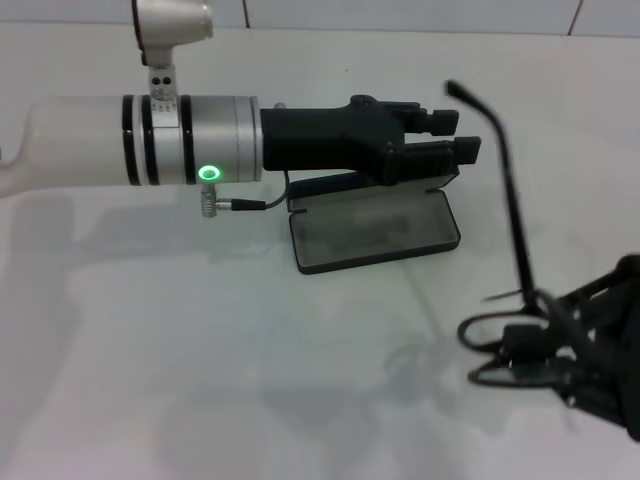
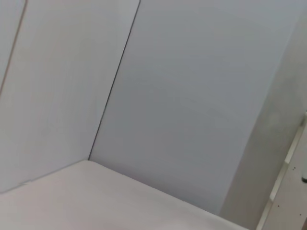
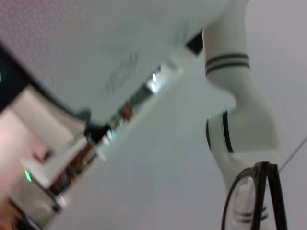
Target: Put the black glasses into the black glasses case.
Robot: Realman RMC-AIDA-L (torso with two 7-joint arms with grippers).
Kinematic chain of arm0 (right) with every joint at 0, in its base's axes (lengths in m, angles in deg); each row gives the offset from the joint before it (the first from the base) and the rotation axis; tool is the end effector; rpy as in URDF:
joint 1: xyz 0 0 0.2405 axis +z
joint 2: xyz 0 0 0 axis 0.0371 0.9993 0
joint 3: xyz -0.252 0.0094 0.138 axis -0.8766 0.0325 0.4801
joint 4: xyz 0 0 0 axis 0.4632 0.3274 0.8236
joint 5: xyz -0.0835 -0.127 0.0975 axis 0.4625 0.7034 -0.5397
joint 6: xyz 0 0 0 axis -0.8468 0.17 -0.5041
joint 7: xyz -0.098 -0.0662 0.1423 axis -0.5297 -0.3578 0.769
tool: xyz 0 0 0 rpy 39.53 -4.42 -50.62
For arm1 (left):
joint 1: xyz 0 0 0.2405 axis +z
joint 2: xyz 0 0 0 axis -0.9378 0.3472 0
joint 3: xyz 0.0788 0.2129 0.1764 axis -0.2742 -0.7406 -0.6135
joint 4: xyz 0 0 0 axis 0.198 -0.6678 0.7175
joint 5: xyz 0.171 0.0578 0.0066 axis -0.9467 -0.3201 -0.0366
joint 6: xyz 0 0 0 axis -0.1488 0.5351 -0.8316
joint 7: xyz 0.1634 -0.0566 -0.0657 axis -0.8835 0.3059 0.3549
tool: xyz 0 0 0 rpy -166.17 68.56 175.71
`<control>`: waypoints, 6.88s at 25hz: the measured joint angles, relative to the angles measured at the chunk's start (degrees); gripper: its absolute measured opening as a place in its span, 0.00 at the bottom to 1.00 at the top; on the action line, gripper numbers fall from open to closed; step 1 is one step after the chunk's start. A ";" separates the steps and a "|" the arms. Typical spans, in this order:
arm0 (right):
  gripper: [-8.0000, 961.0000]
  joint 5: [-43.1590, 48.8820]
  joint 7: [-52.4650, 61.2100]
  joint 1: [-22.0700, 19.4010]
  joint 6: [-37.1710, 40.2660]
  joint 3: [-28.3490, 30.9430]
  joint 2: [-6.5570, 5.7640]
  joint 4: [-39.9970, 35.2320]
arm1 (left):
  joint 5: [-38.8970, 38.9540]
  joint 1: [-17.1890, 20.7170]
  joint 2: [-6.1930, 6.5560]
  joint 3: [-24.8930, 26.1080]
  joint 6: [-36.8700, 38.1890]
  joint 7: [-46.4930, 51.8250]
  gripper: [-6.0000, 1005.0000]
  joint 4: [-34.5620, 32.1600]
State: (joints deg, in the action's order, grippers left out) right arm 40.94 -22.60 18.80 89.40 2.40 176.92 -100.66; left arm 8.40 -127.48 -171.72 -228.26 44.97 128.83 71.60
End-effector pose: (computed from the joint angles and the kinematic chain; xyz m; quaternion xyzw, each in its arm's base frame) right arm 0.1983 0.2199 -0.0117 -0.8356 -0.3792 0.3772 0.1253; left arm -0.1269 0.3797 -0.1022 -0.9282 -0.1915 -0.3184 0.0183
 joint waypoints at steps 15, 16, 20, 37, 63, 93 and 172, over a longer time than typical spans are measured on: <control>0.12 0.34 9.90 10.48 -11.70 2.11 0.11 18.20 | 4.45 0.82 0.12 -0.01 6.37 -15.63 0.50 -5.51; 0.12 0.37 10.05 10.42 -12.07 2.13 0.10 18.10 | 4.45 1.03 0.09 -0.01 6.64 -16.16 0.50 -5.60; 0.12 0.35 10.75 10.32 -13.27 2.22 -0.08 18.04 | 4.36 1.33 0.07 0.00 7.88 -16.97 0.50 -5.41; 0.12 5.52 15.07 4.38 -31.19 -4.43 0.56 2.95 | 22.82 8.62 1.59 0.02 6.88 -17.49 0.50 1.71; 0.12 20.70 32.25 0.45 -99.68 -55.11 0.57 -16.15 | 24.52 10.41 1.70 -0.08 6.95 -17.49 0.50 2.07; 0.43 19.18 38.59 -1.27 -75.71 -40.37 -0.04 -19.83 | 22.34 11.35 2.07 -0.09 6.53 -16.48 0.51 2.43; 0.82 11.21 31.35 14.44 -14.08 11.82 0.41 18.12 | 1.03 17.94 3.29 0.00 20.71 -29.17 0.86 3.70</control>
State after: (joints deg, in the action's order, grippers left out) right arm 52.15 8.75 33.23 75.32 14.21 177.33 -82.54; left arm 9.43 -109.55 -168.43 -228.27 65.68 99.66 75.30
